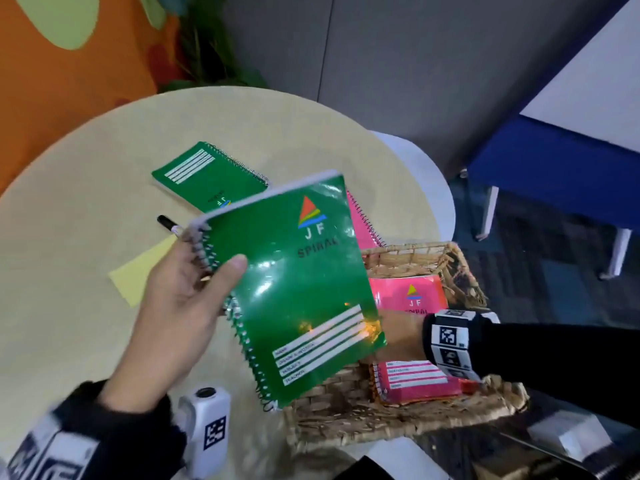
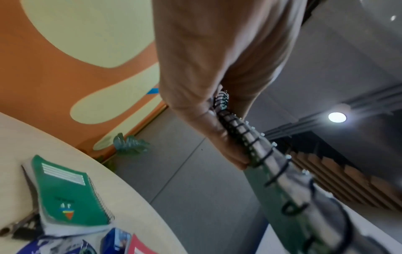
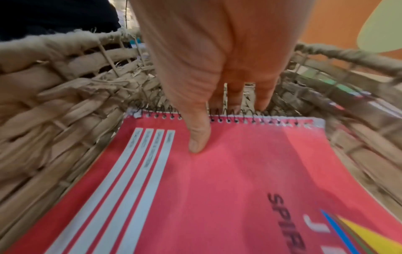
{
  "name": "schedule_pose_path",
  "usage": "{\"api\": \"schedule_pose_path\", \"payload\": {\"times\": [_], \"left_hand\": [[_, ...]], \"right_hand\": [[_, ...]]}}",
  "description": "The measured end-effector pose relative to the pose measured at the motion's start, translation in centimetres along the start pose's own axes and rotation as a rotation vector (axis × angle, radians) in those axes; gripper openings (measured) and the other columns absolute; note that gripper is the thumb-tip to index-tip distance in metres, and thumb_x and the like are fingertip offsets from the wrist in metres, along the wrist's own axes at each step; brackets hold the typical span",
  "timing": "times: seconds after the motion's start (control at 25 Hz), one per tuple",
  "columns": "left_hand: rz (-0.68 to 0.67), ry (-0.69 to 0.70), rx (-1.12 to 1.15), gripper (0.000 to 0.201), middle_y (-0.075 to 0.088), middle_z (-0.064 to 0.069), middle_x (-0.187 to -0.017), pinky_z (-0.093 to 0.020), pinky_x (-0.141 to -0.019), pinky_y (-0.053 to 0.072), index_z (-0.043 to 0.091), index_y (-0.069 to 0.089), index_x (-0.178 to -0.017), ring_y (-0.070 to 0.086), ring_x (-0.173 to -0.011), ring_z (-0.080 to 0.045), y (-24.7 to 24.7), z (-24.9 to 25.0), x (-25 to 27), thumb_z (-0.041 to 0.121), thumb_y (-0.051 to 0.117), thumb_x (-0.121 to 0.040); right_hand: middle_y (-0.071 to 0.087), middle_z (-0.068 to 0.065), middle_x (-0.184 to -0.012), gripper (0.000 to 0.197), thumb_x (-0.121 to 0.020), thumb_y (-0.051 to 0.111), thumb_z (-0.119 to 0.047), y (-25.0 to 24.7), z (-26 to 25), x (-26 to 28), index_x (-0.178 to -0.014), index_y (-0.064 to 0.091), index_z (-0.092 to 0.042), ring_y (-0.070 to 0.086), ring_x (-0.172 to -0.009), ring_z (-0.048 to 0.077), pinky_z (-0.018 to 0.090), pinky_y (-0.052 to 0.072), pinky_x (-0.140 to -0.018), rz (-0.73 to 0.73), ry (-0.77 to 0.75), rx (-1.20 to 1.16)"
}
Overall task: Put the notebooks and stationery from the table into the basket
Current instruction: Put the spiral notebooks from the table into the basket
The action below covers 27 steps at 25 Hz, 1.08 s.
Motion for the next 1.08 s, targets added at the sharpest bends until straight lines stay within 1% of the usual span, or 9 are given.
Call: {"api": "schedule_pose_path", "payload": {"times": [0.16, 0.28, 0.36, 0.48, 0.56, 0.64, 0.8, 0.92, 1.08], "left_hand": [[-0.095, -0.105, -0.106, 0.034, 0.072, 0.022, -0.103, -0.046, -0.098, 0.049, 0.039, 0.061, -0.100, 0.067, -0.100, -0.002, 3.5, -2.3, -1.7, 0.006, 0.058, -0.091], [-0.224, -0.110, -0.133, 0.034, 0.070, 0.023, -0.105, -0.030, -0.098, 0.048, 0.035, 0.057, -0.107, 0.064, -0.102, 0.006, 7.5, -2.4, -2.6, 0.004, 0.056, -0.091], [-0.328, -0.123, -0.141, 0.032, 0.068, 0.015, -0.115, -0.031, -0.099, 0.047, 0.029, 0.055, -0.118, 0.063, -0.108, 0.001, 10.8, -2.5, -2.8, 0.009, 0.056, -0.092], [-0.491, -0.201, -0.175, 0.035, 0.064, 0.010, -0.126, -0.039, -0.106, 0.044, 0.025, 0.051, -0.129, 0.059, -0.116, -0.005, 14.8, -3.3, -2.4, 0.018, 0.053, -0.094], [-0.575, -0.245, -0.344, 0.045, 0.055, 0.007, -0.136, -0.034, -0.109, 0.038, 0.026, 0.039, -0.139, 0.053, -0.120, -0.004, 15.1, -4.4, -3.0, 0.029, 0.049, -0.096], [-0.532, -0.230, -0.561, 0.058, 0.046, 0.004, -0.145, -0.028, -0.104, 0.037, 0.024, 0.024, -0.147, 0.050, -0.123, -0.008, 13.1, -5.0, -4.5, 0.036, 0.048, -0.096], [-0.335, -0.066, -1.007, 0.047, 0.054, -0.006, -0.137, -0.028, -0.097, 0.040, 0.015, 0.040, -0.139, 0.052, -0.122, -0.021, 6.0, -6.1, -9.1, 0.027, 0.051, -0.095], [-0.351, -0.064, -1.393, 0.042, 0.057, -0.011, -0.129, -0.039, -0.095, 0.047, 0.011, 0.049, -0.131, 0.055, -0.116, -0.029, 0.9, -8.9, -13.6, 0.021, 0.054, -0.091], [-0.491, -0.089, -1.871, 0.048, 0.052, -0.007, -0.133, -0.051, -0.104, 0.037, 0.015, 0.044, -0.132, 0.045, -0.127, -0.026, -2.9, -11.9, -19.8, 0.014, 0.057, -0.086]], "right_hand": [[0.039, 0.001, -0.149, 0.080, -0.068, 0.074, -0.018, 0.8, 3.3, 3.9, -0.139, 0.038, -0.025, 0.035, -0.138, 0.019, 0.050, 0.032, -0.113, 0.269, 0.273, -0.119], [0.026, -0.005, -0.154, 0.120, -0.052, 0.085, -0.044, -0.4, 4.3, 10.2, -0.145, 0.010, -0.038, 0.026, -0.141, 0.010, 0.041, 0.023, -0.118, 0.532, 0.280, -1.106], [0.043, -0.002, -0.146, 0.105, -0.057, 0.086, -0.034, -0.4, 3.8, 12.6, -0.142, 0.026, -0.035, 0.042, -0.134, 0.012, 0.039, 0.034, -0.113, 0.704, 0.169, -1.624], [0.064, 0.006, -0.126, 0.048, -0.078, 0.067, -0.012, 1.2, 3.4, 14.1, -0.124, 0.055, -0.018, 0.061, -0.116, 0.025, 0.035, 0.053, -0.094, 0.881, 0.195, -1.891], [0.067, 0.010, -0.121, 0.040, -0.081, 0.057, -0.002, 3.4, 3.4, 14.1, -0.118, 0.060, -0.015, 0.064, -0.110, 0.028, 0.038, 0.054, -0.092, 0.920, 0.298, -1.983], [0.069, 0.012, -0.118, 0.038, -0.082, 0.057, 0.000, 6.2, 3.6, 13.4, -0.117, 0.060, -0.014, 0.065, -0.108, 0.030, 0.047, 0.050, -0.097, 0.869, 0.425, -1.990], [0.074, 0.008, -0.106, 0.032, -0.085, 0.056, 0.006, 10.0, 4.3, 11.6, -0.111, 0.061, -0.011, 0.070, -0.097, 0.026, 0.041, 0.054, -0.089, 0.661, 0.709, -1.867], [0.070, 0.004, -0.108, 0.019, -0.084, 0.063, -0.020, 10.3, 5.5, 11.0, -0.101, 0.058, -0.021, 0.066, -0.102, 0.023, 0.030, 0.050, -0.087, 0.472, 0.925, -1.234], [0.056, 0.003, -0.133, 0.060, -0.080, 0.054, -0.046, 9.1, 5.0, 10.3, -0.132, 0.042, -0.019, 0.053, -0.121, 0.018, 0.027, 0.041, -0.101, 0.109, 0.923, -0.866]]}}
Point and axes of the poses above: each hand's wrist, its own x-axis away from the middle knuckle, its own y-axis out of the palm, z = x × y, the point moved 5 cm from there along -x, towards the middle knuckle
